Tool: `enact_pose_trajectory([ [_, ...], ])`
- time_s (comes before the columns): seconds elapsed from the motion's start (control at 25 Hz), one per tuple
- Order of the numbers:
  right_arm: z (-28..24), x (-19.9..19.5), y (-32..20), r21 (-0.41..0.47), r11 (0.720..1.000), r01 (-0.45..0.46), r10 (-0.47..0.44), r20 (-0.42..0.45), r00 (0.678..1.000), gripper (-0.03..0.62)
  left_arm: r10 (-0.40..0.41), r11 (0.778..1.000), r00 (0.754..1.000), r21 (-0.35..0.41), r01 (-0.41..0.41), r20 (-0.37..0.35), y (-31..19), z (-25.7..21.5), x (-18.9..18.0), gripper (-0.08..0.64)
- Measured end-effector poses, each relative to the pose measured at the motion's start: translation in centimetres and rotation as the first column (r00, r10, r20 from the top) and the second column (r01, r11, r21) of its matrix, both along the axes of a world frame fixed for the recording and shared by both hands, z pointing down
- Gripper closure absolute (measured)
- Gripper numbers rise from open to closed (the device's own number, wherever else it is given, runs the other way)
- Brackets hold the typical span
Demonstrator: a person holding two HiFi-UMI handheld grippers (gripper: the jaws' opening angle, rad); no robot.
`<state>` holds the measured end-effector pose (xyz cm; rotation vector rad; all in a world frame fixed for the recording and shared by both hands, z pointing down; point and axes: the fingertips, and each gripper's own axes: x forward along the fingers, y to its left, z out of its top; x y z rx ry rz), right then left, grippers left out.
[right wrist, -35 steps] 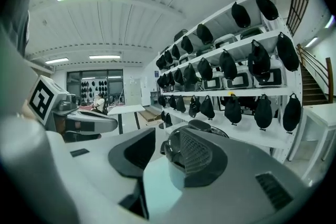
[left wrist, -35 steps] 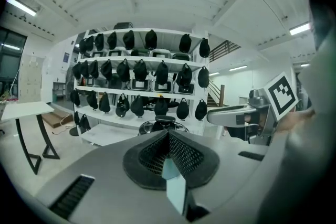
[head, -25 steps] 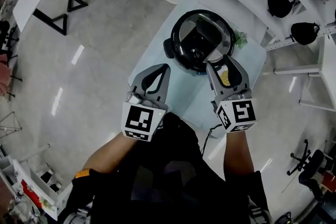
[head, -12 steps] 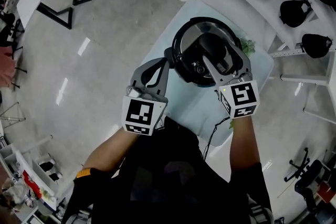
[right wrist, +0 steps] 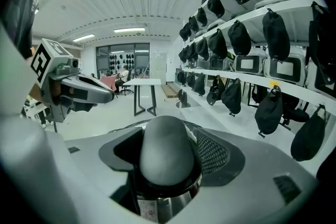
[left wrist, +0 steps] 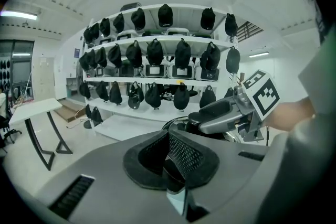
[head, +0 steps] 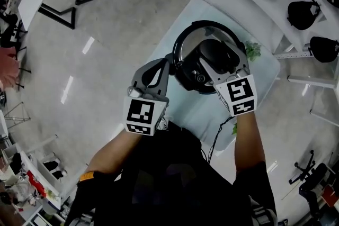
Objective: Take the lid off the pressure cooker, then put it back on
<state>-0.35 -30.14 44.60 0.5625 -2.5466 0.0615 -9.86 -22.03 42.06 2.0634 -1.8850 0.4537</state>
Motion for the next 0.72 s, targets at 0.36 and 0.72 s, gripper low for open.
enact_pose_trajectory([
  [0.36, 1.3, -0.7, 0.0, -0.004, 1.000, 0.000, 0.000, -0.043, 0.999, 0.275, -0.001, 1.000, 1.000, -0.018, 0.001, -0.016, -0.5, 0.9, -0.4, 0.552],
  [0.72, 1.3, -0.6, 0.2, -0.004, 1.000, 0.011, -0.012, -0.058, 0.998, 0.301, 0.016, 0.999, 1.000, -0.028, -0.017, -0.023, 0.4, 0.7, -0.5, 0.552],
])
